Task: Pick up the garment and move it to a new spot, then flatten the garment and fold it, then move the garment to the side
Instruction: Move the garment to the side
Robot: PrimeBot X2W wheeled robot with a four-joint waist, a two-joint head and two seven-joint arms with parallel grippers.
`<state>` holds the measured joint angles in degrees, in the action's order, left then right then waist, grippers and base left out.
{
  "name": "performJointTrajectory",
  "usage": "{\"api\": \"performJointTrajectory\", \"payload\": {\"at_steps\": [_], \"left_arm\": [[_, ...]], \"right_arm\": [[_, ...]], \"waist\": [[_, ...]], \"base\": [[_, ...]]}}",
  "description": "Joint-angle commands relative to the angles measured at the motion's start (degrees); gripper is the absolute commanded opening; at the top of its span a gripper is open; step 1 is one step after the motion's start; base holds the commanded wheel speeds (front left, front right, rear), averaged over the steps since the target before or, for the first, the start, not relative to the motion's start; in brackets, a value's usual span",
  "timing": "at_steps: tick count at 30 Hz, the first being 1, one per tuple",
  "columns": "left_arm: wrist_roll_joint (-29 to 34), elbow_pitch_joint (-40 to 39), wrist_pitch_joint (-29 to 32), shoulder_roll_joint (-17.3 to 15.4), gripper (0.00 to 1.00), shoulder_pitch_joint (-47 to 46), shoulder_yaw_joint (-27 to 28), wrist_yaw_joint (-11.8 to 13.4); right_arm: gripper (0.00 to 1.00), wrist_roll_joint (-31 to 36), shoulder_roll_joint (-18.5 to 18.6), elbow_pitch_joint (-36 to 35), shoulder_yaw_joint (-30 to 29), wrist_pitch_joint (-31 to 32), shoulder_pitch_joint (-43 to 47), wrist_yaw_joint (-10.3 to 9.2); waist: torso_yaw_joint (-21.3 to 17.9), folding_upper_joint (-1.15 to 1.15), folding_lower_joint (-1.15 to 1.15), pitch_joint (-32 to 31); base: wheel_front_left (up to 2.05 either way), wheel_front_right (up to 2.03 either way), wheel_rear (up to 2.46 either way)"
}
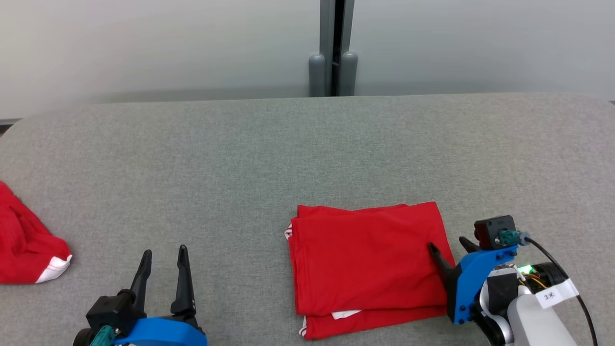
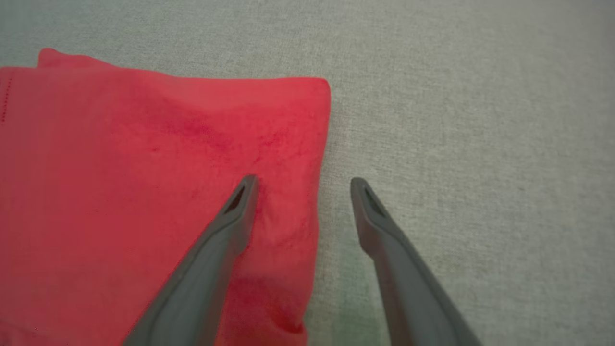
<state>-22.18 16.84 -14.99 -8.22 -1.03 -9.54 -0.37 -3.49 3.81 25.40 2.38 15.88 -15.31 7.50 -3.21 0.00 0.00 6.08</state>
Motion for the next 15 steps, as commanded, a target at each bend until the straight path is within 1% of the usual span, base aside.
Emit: {"api": "performJointTrajectory", "payload": {"at_steps": [1, 5, 11, 12, 13, 14, 15], "left_arm": [[0.28, -0.12, -0.27, -0.05, 1.00, -0.57, 0.42, 0.15], [0.58, -0.27, -0.27, -0.06, 1.00, -1.20, 0.80, 0.11], [1.03, -0.53, -0.27, 0.30, 1.00, -2.21, 0.91, -0.25], [1.17, -0.58, -0.27, 0.37, 1.00, -2.39, 0.90, -0.29], [1.25, -0.63, -0.28, 0.39, 1.00, -2.58, 0.90, -0.34], [1.26, -0.70, -0.28, 0.44, 1.00, -2.78, 0.90, -0.39], [1.46, -0.76, -0.28, 0.48, 1.00, -2.96, 0.84, -0.48]], "right_arm": [[1.00, -1.83, 0.82, -0.39, 0.39, 2.27, 0.16, 0.00], [1.00, -4.75, 1.95, -0.28, 1.71, 6.29, -0.73, 0.00], [1.00, -8.34, 3.57, 0.48, 4.77, 10.37, -2.93, 0.00], [0.84, -8.80, 3.83, 0.45, 5.41, 10.80, -3.25, 0.00], [0.45, -9.27, 4.17, 0.39, 5.91, 10.96, -3.62, 0.00], [0.35, -9.62, 4.58, 0.22, 6.30, 11.02, -4.07, 0.00], [0.07, -9.96, 4.95, 0.11, 6.50, 10.96, -4.51, 0.00]], "waist": [[0.60, 0.00, 0.00, 0.78], [1.26, 0.00, 0.00, 2.09], [2.05, 0.00, 0.00, 4.01], [2.10, 0.00, 0.00, 4.34], [2.11, 0.00, 0.00, 4.63], [2.08, 0.00, 0.00, 4.94], [1.99, 0.00, 0.00, 5.22]], "base": [[0.00, 0.00, 0.00], [0.00, 0.00, 0.00], [0.00, 0.00, 0.00], [0.00, 0.00, 0.00], [0.00, 0.00, 0.00], [0.00, 0.00, 0.00], [0.00, 0.00, 0.00]]}}
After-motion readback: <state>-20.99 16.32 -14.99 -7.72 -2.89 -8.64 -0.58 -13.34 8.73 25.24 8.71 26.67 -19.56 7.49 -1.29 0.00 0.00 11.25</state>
